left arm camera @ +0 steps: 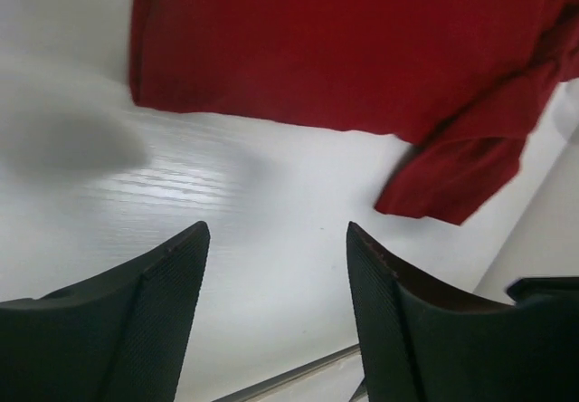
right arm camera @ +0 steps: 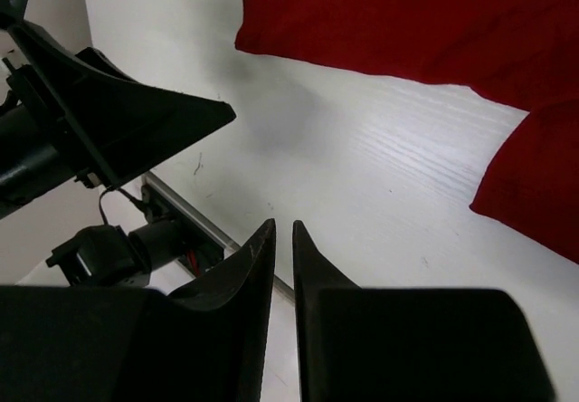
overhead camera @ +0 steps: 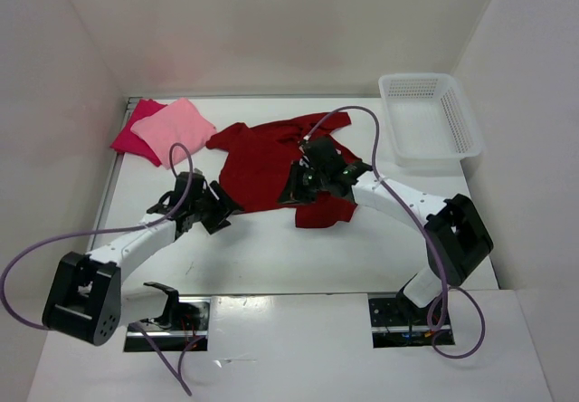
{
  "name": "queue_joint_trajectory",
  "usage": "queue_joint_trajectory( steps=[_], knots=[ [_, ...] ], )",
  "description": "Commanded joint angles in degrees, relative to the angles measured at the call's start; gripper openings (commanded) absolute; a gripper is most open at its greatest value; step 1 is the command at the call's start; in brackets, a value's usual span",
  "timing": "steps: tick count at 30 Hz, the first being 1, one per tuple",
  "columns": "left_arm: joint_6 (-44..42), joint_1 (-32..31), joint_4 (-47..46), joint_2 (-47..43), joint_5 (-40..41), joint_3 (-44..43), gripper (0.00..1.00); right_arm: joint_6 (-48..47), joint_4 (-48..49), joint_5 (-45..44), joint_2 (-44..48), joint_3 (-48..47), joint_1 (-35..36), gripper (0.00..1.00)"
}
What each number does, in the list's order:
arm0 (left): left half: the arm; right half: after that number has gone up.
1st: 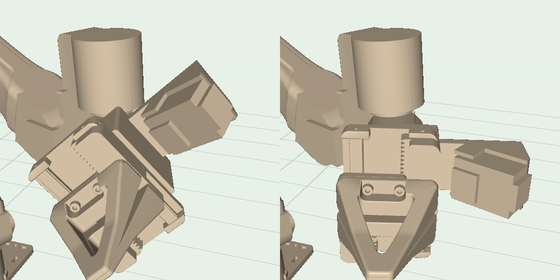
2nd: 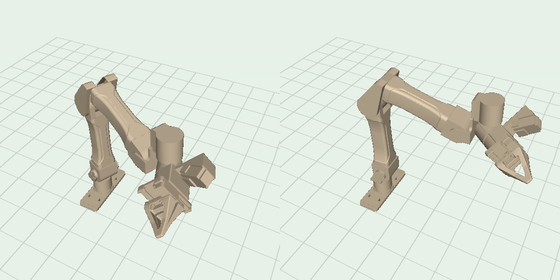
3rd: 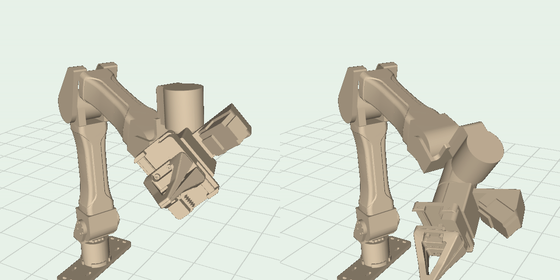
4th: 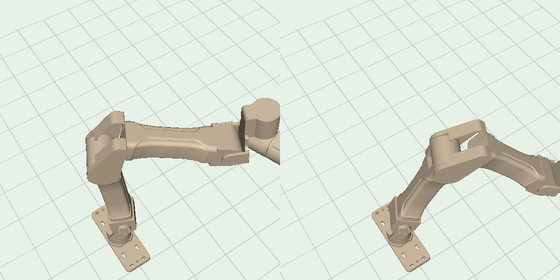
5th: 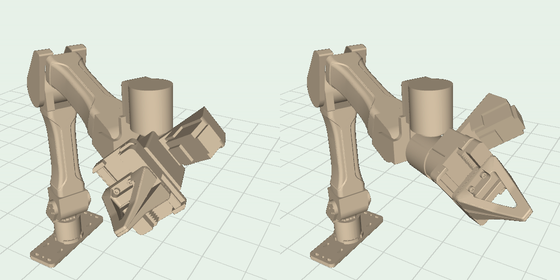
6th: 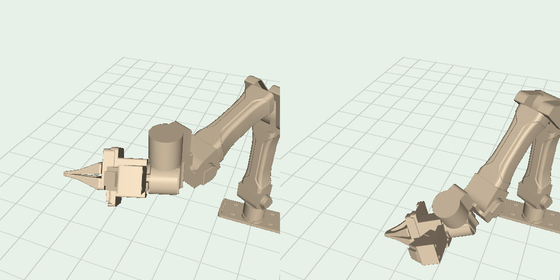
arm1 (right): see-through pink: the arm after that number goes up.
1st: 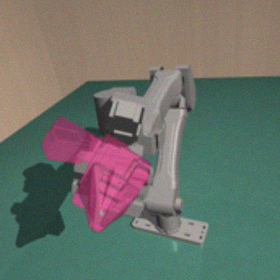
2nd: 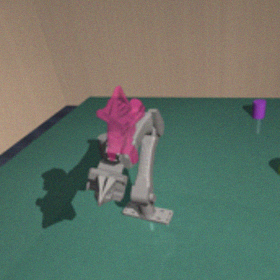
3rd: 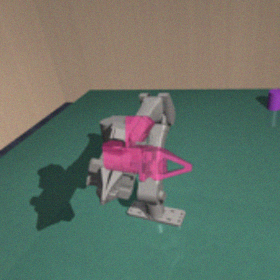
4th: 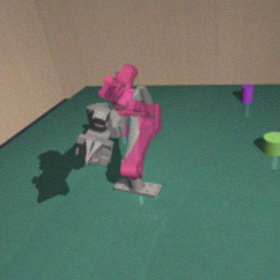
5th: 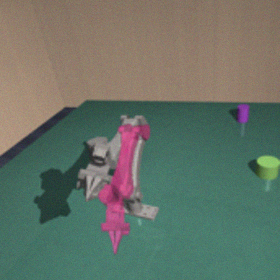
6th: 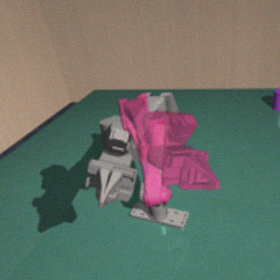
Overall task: Fold and stack the t-shirts
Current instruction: Flatten out the tshirt
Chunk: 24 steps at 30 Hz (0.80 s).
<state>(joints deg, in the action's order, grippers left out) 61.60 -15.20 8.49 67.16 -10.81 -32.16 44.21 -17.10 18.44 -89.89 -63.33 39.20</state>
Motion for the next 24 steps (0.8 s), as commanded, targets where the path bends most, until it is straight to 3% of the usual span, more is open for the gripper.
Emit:
queue_joint_trajectory(
  steps=[1, 7, 8, 9, 10, 12, 13, 16, 19, 22, 23, 24],
  knots=[
    [-4.21, -0.18, -1.45, 3.33, -1.31, -2.11, 0.70, -0.70, 2.51, -2.26, -0.90, -3.29, 0.53, 0.18],
    [-7.37, -0.18, -6.82, -0.27, -3.60, -0.27, 0.72, -0.70, 3.92, -5.42, 0.33, -3.29, 0.53, 0.18],
    [-7.38, -0.18, -6.82, 1.03, -3.61, -0.27, 0.68, -0.70, 3.92, -5.95, 0.33, -3.29, 0.53, 0.17],
    [-7.98, -0.18, -6.82, 1.83, -4.30, -0.97, 0.49, -0.70, 3.92, -6.48, 0.94, -3.29, 0.53, 0.17],
    [-7.99, -0.18, -6.21, 2.36, -4.31, -1.76, 0.37, -0.70, 3.92, -6.48, 0.94, -3.81, 0.53, 0.16],
    [-7.99, 1.48, -4.81, 2.37, -4.31, -1.76, 0.19, -0.70, 3.92, -7.10, 1.56, -3.82, 0.00, 0.16],
    [-7.99, 2.10, -4.28, 2.37, -3.70, -1.76, 0.13, -0.70, 3.92, -7.10, 1.56, -3.82, -1.57, 0.14],
    [-6.67, 5.17, -0.59, 2.37, -2.02, -1.76, 0.10, -1.40, 0.50, -7.10, 0.16, -5.30, -2.81, 0.13],
    [-4.74, 8.95, 2.40, 5.69, -3.17, -3.87, 0.23, -3.24, -1.97, -7.80, -0.38, -5.84, -2.81, 0.13],
    [-1.85, 9.75, 3.72, 7.72, -2.38, -5.02, 0.57, -5.88, -4.25, -9.20, 0.15, -5.84, -2.81, 0.20],
    [-0.36, 9.75, 3.73, 7.73, -1.77, -5.02, 0.76, -6.49, -5.39, -9.73, 0.85, -5.84, -2.81, 0.21],
    [-0.34, 9.75, 3.73, 8.34, -1.76, -4.49, 0.81, -7.81, -6.01, -9.74, 0.85, -5.84, -2.81, 0.22]
  ],
)
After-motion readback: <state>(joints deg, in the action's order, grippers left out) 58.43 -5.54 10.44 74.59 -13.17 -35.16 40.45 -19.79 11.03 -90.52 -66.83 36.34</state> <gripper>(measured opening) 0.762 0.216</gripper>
